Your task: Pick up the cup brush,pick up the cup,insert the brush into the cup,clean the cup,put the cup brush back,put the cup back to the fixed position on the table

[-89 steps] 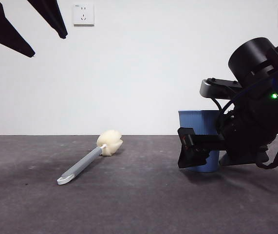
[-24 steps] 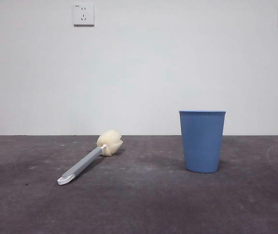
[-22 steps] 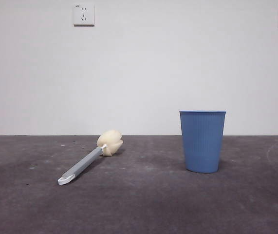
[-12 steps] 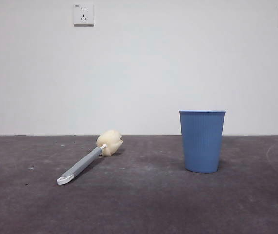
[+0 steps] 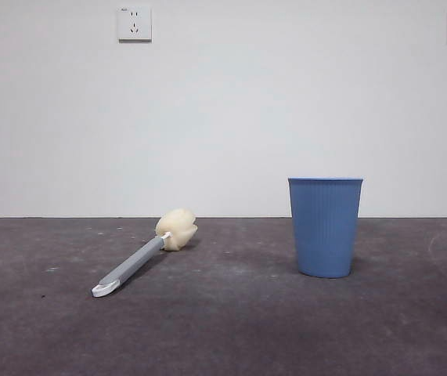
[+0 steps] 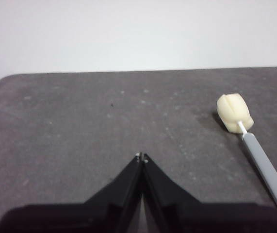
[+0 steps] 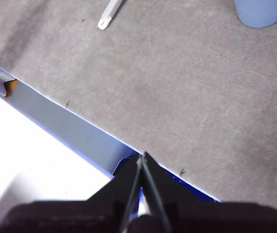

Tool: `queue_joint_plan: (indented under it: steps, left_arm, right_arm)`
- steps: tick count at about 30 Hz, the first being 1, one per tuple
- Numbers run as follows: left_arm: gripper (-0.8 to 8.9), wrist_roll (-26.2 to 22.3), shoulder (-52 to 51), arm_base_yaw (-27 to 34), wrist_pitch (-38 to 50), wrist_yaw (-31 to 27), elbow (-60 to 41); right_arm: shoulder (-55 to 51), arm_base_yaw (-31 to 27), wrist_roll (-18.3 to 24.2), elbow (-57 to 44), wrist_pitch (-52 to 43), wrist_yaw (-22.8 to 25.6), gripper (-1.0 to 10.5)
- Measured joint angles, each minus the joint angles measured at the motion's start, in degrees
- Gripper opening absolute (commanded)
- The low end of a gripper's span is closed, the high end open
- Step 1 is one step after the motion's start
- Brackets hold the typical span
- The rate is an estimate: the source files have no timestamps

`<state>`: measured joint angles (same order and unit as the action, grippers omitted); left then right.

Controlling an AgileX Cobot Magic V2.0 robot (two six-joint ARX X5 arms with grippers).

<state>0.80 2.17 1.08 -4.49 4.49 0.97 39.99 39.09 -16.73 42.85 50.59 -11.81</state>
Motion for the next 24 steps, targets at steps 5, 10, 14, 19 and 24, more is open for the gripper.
queue_joint_plan:
  steps: [5,10,14,19,24]
  left_arm:
    - [-0.03,0.33,-0.42,0.00,-5.40,-0.04,0.00]
    - [-0.03,0.35,-0.44,0.02,-5.81,0.28,0.02]
    - [-0.03,0.37,-0.44,0.02,-5.81,0.17,0.02]
    - [-0.03,0.35,-0.44,0.02,-5.81,0.17,0.02]
    - [-0.03,0.37,-0.44,0.02,-5.81,0.17,0.02]
  right_arm:
    - [0.00,0.00,0.00,0.00,0.02,-0.02,0.0]
    - [-0.02,0.00,0.00,0.00,0.00,-0.02,0.0]
    - [-0.02,0.00,0.00,0.00,0.00,-0.02,0.0]
    - [-0.02,0.00,0.00,0.00,0.00,-0.02,0.0]
    - [-0.02,0.00,0.00,0.00,0.02,-0.02,0.0]
